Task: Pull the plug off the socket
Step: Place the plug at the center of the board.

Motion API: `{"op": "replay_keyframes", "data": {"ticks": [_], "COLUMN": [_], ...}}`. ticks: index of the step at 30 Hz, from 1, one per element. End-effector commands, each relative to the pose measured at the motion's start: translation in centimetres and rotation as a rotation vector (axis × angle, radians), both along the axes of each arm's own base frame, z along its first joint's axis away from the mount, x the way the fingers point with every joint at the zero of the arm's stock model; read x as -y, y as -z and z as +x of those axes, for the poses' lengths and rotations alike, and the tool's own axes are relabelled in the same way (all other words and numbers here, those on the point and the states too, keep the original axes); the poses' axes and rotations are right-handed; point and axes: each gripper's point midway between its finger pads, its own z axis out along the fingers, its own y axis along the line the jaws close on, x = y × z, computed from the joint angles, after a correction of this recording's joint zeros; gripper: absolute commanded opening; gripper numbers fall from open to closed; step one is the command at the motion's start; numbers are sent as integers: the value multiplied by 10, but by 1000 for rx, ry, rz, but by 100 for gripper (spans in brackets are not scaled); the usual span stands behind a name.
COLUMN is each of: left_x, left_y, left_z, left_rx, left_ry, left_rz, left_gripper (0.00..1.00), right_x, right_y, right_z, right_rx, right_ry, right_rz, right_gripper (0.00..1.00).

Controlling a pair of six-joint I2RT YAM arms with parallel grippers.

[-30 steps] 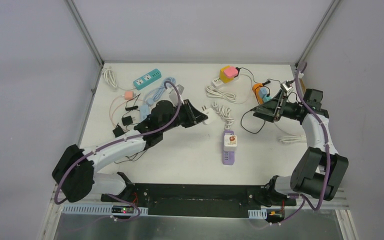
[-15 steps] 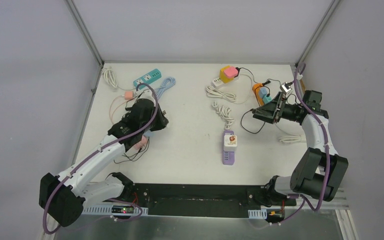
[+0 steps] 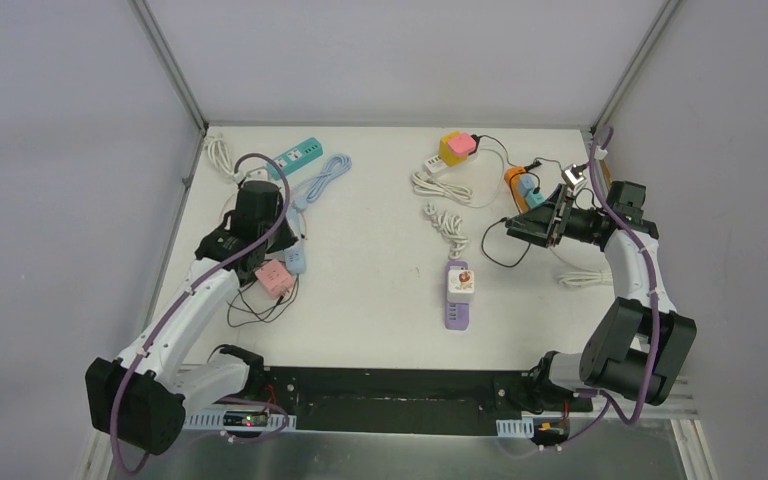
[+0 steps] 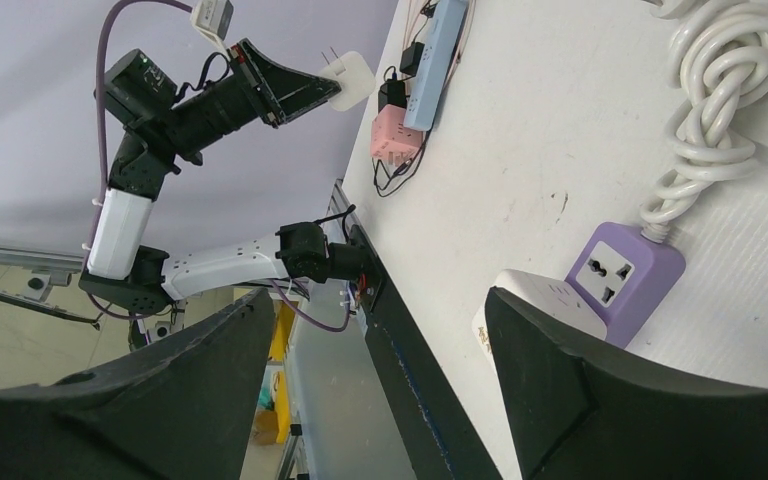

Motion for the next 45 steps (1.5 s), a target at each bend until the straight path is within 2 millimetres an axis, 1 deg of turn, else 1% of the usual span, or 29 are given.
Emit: {"op": "replay_keyframes", "data": {"ticks": [1,5,10,16,28,39,43,45], "left_x": [-22,-37,-59,-74,-89,-94,-93,-92], "left_y": [-12,-4,3,13,36,57,61,63], "left_z": [15,23,28,36,51,57,58,58], "left_rx": [12,-19,-42,-81,-164,-233,-246,-250], "left_ry": [-61,-104,-186,-225,-243,-245,-237,-234], "left_rz": [24,13,21,17,28,27,24,23], "left_gripper": [0,0,0,0,0,1,6,11], "right_x": [1,2,2,3,3,3,3,3], "right_y": [-6,-6,-6,-5,-4,-3,-3,-2], "right_z": [-3,-3,-3,-2,-2,-2,-2,-2], "right_rx": [63,65,64,61,58,52,54,54], "right_ry": [-2,0,2,3,4,3,2,2], "right_rz": [-15,-15,-13,-10,-10,-5,-4,-4], "right_gripper": [81,81,81,81,81,81,81,81]}}
